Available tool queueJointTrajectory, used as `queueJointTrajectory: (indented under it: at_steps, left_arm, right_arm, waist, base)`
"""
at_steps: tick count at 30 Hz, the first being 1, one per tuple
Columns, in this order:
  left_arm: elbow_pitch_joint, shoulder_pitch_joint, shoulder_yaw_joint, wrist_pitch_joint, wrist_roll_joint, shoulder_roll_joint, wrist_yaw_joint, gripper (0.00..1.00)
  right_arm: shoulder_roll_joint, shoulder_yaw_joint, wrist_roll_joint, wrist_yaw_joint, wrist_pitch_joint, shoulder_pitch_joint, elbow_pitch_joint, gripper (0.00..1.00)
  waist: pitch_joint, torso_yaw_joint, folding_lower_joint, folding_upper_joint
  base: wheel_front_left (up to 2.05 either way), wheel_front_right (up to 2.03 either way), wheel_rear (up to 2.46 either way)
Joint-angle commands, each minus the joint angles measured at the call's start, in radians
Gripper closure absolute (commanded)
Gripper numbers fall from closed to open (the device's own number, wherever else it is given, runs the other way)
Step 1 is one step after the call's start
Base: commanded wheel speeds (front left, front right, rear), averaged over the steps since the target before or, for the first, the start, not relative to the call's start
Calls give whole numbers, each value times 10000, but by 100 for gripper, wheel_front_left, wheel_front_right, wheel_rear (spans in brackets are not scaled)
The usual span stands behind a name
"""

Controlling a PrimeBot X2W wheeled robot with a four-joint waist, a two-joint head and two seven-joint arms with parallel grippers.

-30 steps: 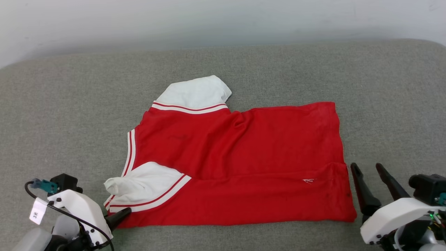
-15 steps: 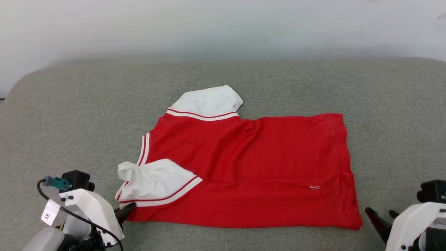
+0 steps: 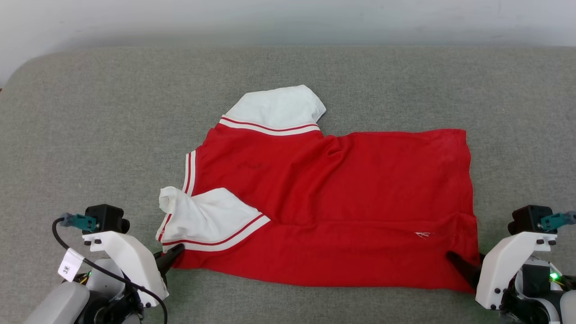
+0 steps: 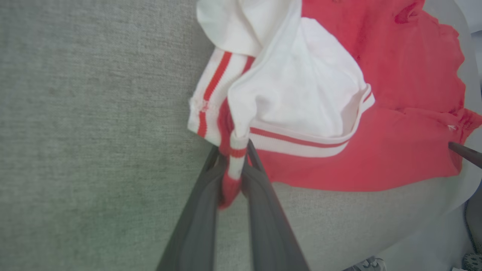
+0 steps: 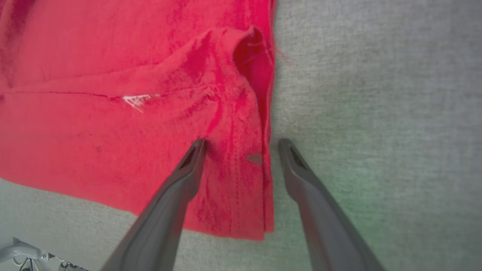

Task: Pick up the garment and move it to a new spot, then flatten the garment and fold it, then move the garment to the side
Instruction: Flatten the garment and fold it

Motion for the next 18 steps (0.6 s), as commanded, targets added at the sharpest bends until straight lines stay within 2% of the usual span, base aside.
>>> queueJointTrajectory:
  at_steps: [1, 2, 4, 5, 10, 18]
  left_arm:
    - [4, -111, -1, -52, 39, -23, 38, 100]
    - [25, -115, 15, -90, 69, -23, 53, 100]
    - [73, -78, 3, -127, 85, -39, 15, 100]
    - [102, -42, -10, -158, 96, -49, -2, 100]
    - [171, 227, -21, -337, 111, -101, 40, 100]
    - [-89, 1027, -82, -576, 151, -36, 426, 100]
  right_arm:
    - [47, 87, 56, -8, 26, -67, 266, 0]
    - [27, 143, 95, -8, 54, -91, 400, 38]
    - [28, 209, 216, -7, 79, -130, 610, 96]
    - [11, 233, 258, -7, 74, -137, 685, 100]
    - [-216, 301, 431, -7, -98, -146, 557, 100]
    - [-521, 568, 484, -7, -45, 492, -164, 100]
  waist:
    - [64, 41, -1, 0]
    - [80, 44, -1, 0]
    - [74, 40, -1, 0]
    - [17, 35, -1, 0]
    - [-407, -5, -1, 0]
    - [-1525, -31, -1, 0]
  base:
    - [0, 0, 0]
    - [0, 0, 0]
    - [0, 0, 0]
    - [0, 0, 0]
    - [0, 0, 0]
    - [0, 0, 0]
